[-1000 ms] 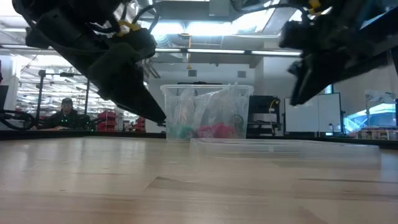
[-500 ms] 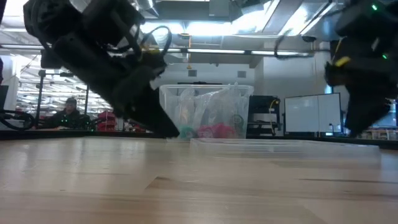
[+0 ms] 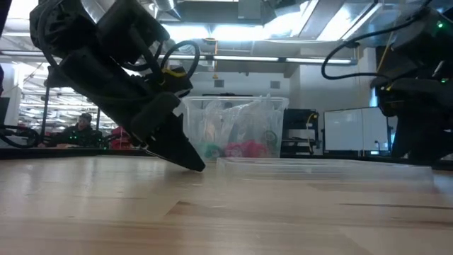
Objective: Roll bandage
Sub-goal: Close the transparent bin
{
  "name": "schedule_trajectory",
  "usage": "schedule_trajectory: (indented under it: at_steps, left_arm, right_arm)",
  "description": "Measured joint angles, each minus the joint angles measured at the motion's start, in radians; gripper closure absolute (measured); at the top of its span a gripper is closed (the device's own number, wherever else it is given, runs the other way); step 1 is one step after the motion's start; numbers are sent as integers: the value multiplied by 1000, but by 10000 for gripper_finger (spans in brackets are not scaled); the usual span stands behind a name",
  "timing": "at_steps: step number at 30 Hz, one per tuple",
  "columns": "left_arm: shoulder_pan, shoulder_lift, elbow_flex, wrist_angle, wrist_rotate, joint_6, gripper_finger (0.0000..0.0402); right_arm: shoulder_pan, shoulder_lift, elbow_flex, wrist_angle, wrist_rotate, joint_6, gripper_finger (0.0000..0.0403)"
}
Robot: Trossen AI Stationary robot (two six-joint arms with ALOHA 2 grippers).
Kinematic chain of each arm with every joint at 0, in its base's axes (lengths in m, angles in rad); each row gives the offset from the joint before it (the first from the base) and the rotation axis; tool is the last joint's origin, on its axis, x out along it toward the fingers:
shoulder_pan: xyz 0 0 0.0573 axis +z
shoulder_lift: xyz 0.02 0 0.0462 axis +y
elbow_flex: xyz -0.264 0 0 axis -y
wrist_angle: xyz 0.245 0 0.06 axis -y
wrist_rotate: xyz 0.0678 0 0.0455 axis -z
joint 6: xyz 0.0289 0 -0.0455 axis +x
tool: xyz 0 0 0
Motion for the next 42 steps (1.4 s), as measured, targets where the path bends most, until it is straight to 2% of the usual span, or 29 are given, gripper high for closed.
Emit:
schedule_trajectory:
  at_steps: [6,13,27,31,35,39,42]
  left_arm:
    - [18,8,0,5,7,7,220]
    - [20,9,1,0,7,15,220]
    - [21,75,-1,68,-2,42,220]
    - [20,73,-2,64,0,45,220]
    - [20,71,-2,64,3,48,220]
    - [14,72,-2,67,-1,47,220]
    - [9,71,0,78,-6,45,220]
  right_arm:
    - [0,19,-5,63,5,28,116]
    - [1,101,-2,136,15,35,116]
    - [0,277,-11,489,-19,-60,116]
    - [0,282,-16,556,-24,-117,116]
    - [0,251,-16,541,-33,-159,116]
    - [1,221,-13,538,-103,-185,116]
    - [3,204,13,703,-154,-211,116]
